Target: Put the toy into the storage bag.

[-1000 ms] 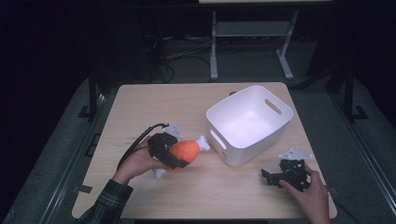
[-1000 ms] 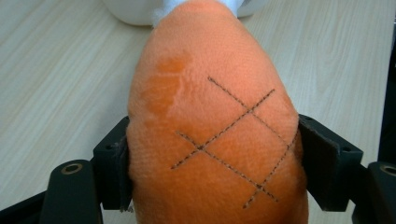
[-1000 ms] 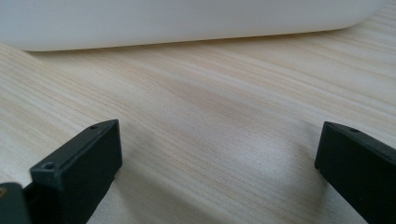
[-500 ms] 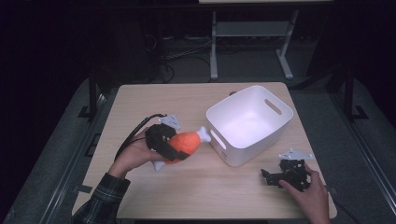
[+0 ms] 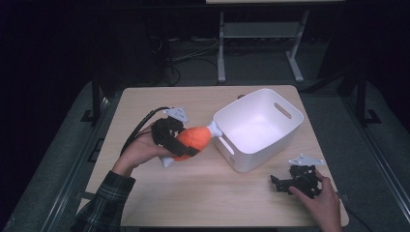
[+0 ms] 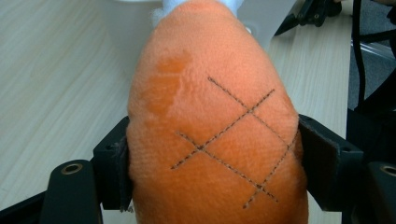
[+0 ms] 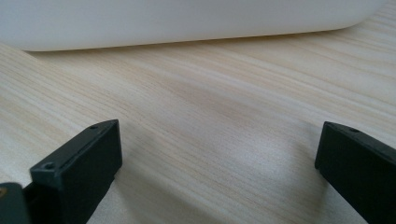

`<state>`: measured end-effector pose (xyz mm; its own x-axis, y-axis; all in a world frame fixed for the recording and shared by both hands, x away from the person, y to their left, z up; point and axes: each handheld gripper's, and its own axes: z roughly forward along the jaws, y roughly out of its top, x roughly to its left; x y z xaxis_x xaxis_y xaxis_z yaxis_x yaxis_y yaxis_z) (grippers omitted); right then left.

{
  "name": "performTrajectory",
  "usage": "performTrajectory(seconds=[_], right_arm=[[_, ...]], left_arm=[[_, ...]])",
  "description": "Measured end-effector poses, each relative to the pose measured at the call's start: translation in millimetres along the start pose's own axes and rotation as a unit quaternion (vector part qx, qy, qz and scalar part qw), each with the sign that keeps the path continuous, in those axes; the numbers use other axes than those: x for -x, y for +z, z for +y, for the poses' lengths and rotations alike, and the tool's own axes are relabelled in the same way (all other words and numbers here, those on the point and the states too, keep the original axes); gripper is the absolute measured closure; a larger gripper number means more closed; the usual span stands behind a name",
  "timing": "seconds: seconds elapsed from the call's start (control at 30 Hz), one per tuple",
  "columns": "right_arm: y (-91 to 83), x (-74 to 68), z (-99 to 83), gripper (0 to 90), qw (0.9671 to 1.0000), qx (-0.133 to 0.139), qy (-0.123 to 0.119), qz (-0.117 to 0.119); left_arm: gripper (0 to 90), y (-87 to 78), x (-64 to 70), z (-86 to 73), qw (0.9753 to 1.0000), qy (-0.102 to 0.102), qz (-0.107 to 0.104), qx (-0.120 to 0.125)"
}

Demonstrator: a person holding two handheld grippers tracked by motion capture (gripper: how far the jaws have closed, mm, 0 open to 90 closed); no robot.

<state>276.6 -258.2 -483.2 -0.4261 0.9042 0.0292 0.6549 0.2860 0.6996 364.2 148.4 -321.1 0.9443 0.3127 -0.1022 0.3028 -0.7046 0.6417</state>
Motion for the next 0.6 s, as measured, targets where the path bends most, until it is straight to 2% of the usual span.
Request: performTrajectory(seconds=[0.37, 0.6], right_arm=[[-0.1, 0.0, 0.0, 0.2, 1.0, 0.0, 0.0, 0.0], [0.0, 0.0, 0.0, 0.2, 1.0, 0.0, 0.0, 0.0]], left_arm=[[23.8, -5.1, -6.7, 26.5, 0.9999, 0.008, 0.005, 0.005], [23.8, -2.6, -11.8, 43.5, 0.9999, 0.008, 0.01, 0.008]])
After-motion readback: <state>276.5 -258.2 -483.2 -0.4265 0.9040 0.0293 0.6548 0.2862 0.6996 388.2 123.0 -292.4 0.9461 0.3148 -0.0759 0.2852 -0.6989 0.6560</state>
